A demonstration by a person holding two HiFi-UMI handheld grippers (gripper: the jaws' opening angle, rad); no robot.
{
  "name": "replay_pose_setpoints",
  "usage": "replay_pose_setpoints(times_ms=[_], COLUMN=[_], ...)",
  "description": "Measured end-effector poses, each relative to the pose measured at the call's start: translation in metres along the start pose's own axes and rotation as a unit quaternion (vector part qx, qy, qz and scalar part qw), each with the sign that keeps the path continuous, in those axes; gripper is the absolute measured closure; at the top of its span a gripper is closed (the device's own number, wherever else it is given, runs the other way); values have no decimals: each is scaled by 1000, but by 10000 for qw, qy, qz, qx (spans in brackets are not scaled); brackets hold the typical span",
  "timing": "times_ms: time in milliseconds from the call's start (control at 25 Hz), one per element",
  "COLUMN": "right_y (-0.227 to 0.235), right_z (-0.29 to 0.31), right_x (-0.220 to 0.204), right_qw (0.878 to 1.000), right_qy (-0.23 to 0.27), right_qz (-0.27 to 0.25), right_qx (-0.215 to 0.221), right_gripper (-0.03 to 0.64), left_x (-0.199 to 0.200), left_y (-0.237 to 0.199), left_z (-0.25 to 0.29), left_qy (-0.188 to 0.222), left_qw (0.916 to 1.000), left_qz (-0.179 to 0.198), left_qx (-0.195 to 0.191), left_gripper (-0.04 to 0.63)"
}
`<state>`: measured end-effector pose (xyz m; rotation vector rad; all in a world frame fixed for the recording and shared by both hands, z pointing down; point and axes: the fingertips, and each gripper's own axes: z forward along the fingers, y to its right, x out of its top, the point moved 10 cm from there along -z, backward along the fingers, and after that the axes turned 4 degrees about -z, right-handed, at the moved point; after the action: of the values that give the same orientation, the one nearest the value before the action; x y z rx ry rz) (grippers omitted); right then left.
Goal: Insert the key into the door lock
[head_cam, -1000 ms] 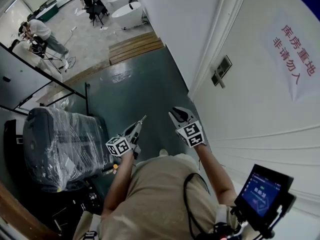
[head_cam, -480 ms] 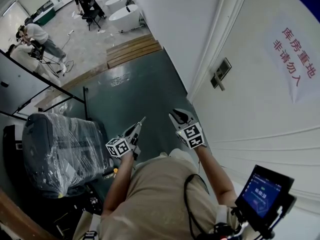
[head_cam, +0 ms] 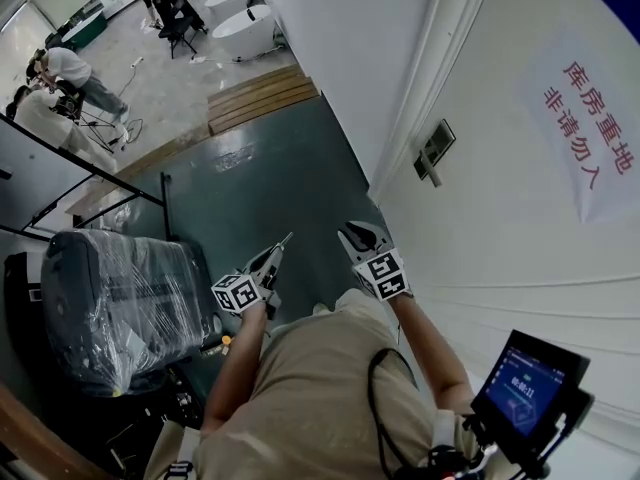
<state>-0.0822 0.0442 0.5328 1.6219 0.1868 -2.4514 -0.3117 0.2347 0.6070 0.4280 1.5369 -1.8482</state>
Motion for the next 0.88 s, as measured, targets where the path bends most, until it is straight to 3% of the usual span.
replay_pose_setpoints(times_ms=[320,880], right_y=[43,93], right_z=[-8,-27], right_x=[18,7], right_qw=[9999,9999], right_qy=[87,150], right_qz=[-43,64], right_qx=[62,7], right_gripper=[530,530], left_x=[11,4], left_y=[29,51], left_z=[35,76], left_qy=[10,13], left_qw=[10000,10000], left_qz=[30,6], left_qx=[13,93], left_gripper=[561,561])
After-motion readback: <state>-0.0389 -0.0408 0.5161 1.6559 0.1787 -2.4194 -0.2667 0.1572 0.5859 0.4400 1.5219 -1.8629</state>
